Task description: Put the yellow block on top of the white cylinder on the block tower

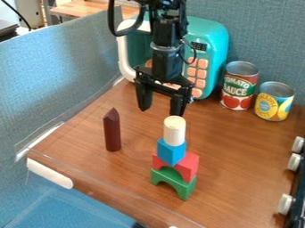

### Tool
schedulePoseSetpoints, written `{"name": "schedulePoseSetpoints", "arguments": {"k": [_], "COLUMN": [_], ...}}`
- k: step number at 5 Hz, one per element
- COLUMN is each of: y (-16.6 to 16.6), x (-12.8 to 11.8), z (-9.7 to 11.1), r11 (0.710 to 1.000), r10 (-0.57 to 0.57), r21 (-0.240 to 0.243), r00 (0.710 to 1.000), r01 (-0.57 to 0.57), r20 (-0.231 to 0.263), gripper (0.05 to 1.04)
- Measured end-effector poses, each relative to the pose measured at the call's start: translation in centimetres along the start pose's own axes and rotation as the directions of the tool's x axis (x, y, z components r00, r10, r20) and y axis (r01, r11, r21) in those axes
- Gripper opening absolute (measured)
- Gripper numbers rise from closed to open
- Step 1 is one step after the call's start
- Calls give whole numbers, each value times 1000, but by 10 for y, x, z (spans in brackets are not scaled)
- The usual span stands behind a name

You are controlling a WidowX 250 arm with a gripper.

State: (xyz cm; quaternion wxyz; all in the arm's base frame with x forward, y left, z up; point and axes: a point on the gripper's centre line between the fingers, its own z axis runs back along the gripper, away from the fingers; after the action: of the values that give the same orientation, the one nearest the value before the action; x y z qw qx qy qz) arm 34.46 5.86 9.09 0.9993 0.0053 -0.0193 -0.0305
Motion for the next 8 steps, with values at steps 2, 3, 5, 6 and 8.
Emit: {"name": "schedulePoseSetpoints", "arguments": {"k": [2,3,5,6,8], "y": [-3,-2,-1,-4,-12], "x": [8,13,15,15,16], "z": [-20,-24,-44,-46,-58], "r11": [987,974,977,978,981], "r10": [158,222,207,204,191], "r21": [-37,-56,-39,-38,-34], "r00": [987,975,978,978,980], "r01": [-158,-221,-207,-205,-193], "r20": [9,26,-23,-28,-48], "gripper": [999,999,999,999,999]}}
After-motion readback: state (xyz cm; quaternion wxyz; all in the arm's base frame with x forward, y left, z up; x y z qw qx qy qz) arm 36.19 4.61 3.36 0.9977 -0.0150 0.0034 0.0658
